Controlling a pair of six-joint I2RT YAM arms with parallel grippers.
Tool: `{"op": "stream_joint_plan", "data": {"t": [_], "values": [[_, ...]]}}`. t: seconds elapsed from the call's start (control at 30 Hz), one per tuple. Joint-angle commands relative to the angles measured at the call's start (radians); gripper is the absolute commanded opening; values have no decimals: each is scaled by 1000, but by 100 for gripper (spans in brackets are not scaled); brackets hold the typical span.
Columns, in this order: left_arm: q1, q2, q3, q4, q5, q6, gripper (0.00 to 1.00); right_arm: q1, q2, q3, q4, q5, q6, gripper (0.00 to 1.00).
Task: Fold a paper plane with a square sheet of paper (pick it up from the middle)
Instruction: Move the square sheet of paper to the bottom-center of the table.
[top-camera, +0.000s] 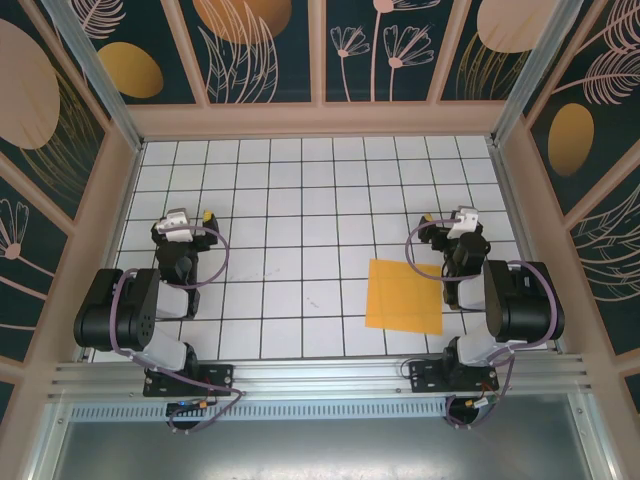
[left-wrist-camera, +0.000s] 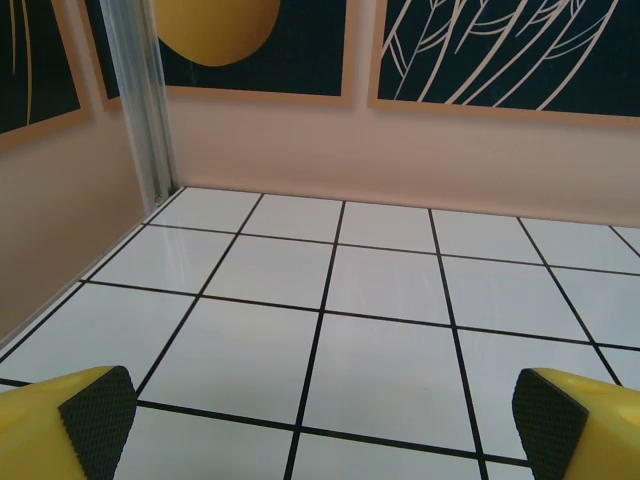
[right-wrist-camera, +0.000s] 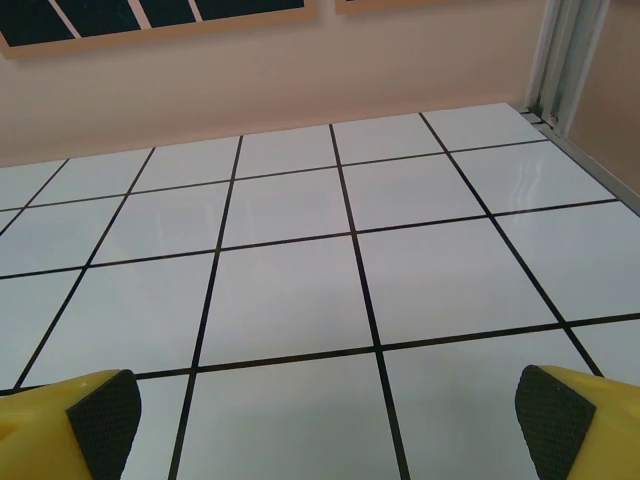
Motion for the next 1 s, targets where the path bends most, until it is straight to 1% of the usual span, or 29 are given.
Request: {"op": "stream_joint_plan", "data": {"t": [0.0,0.7,0.73,0.8,0.87,0.9,0.93,0.97], "values": [[4,-2,11,4,9,-8,99,-6,0,1,46,-24,19,99],[4,-2,10,4,9,-7,99,-11,1,2,43,-31,23,99],[5,-2,8,8,8,-7,99,-11,0,2,45,-32,22,99],[5,-2,-23,69,-7,-17,99,-10,-2,1,46,-30,21,99],[5,-19,-68,139,-13,-21,99,-1,-22,25,-10,-17,12,99],[4,-34,-92,173,-17,-20,99,10,-47,45,-76,6,7,99],[5,-51,-117,204,-53,-32,99,24,-84,96,-209,35,9,99],[5,-75,-131,210,-99,-48,99,27,-114,171,-388,46,40,99]]}}
